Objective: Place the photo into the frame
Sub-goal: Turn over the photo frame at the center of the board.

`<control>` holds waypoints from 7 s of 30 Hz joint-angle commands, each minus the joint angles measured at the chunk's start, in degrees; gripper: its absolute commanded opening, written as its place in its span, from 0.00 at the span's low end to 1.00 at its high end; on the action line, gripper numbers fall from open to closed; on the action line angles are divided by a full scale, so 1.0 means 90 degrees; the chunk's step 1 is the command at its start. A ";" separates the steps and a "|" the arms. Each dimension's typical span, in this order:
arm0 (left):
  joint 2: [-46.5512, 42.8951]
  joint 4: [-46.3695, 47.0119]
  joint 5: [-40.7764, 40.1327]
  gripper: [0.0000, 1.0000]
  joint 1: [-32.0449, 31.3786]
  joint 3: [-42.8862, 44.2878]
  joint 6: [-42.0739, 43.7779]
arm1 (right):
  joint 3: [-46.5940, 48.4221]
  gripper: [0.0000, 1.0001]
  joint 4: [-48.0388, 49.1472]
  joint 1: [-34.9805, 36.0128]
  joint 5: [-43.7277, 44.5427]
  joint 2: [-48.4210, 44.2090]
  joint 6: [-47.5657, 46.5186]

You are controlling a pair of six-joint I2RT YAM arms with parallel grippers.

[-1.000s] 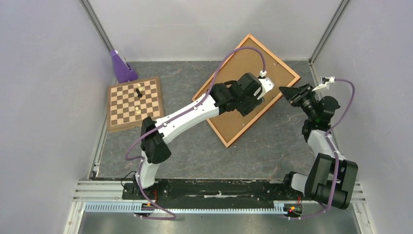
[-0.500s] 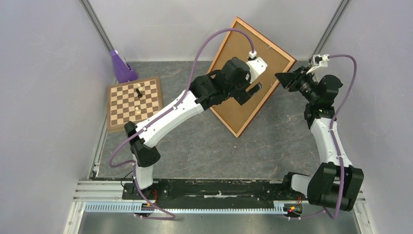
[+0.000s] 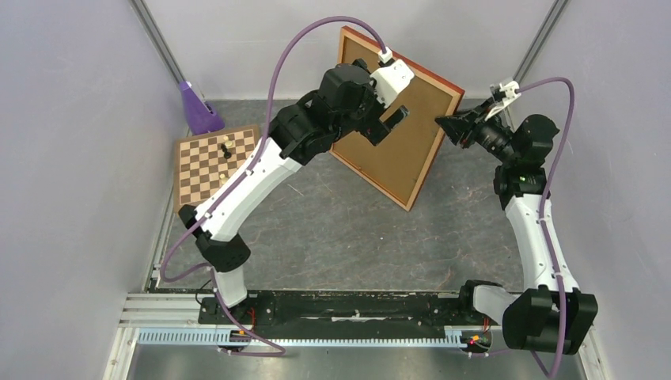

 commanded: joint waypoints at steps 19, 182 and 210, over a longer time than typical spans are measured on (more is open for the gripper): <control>-0.0983 -0.1384 0.1215 1.00 -0.0032 0.0737 0.3736 | 0.0227 0.00 -0.1849 0.0437 -0.1356 -0.0852 -0.3061; -0.0351 0.6637 -0.5439 0.02 -0.4384 -0.9386 0.3953 | -0.3058 0.38 0.5560 -0.0183 -0.2135 0.4782 0.4635; 0.0473 0.5818 -0.4912 0.55 -0.4436 -0.9447 0.3134 | -0.2802 0.00 0.4390 -0.0525 -0.2012 0.4263 0.4141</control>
